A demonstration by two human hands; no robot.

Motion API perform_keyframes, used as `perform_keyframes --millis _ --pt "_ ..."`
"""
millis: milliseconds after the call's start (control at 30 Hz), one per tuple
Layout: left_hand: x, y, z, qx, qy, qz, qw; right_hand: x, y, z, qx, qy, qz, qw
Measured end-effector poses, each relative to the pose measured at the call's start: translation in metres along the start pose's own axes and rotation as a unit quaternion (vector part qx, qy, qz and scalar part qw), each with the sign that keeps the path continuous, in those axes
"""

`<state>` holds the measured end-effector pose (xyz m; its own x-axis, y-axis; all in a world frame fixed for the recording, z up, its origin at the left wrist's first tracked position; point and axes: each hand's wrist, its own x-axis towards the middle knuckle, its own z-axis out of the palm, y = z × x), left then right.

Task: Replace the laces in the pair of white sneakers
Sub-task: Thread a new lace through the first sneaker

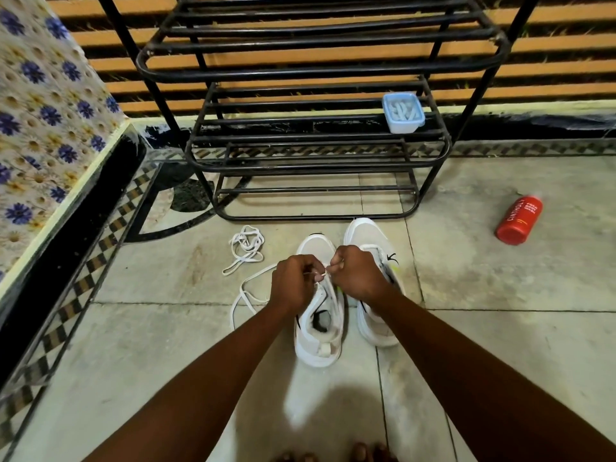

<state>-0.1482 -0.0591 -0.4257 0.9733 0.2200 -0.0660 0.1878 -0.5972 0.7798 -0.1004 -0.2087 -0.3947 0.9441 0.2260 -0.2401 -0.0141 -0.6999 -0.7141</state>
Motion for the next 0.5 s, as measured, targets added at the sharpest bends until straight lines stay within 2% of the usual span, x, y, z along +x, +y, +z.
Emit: perform_keyframes --millis 67,200,367,500 --pt "-0.002 0.003 0.001 0.043 0.008 0.034 0.998 0.001 0.000 0.000 -0.009 -0.009 -0.007 1.000" --pt "-0.002 0.001 0.003 0.071 -0.034 0.069 0.995 0.001 0.002 0.002 -0.017 -0.024 -0.016 0.999" --pt "0.003 0.004 0.008 -0.007 -0.011 -0.022 1.000 0.001 0.004 0.003 -0.013 -0.005 -0.016 1.000" --pt "0.004 0.013 0.010 -0.040 -0.024 -0.051 0.998 0.003 0.007 0.005 0.012 0.008 0.009 1.000"
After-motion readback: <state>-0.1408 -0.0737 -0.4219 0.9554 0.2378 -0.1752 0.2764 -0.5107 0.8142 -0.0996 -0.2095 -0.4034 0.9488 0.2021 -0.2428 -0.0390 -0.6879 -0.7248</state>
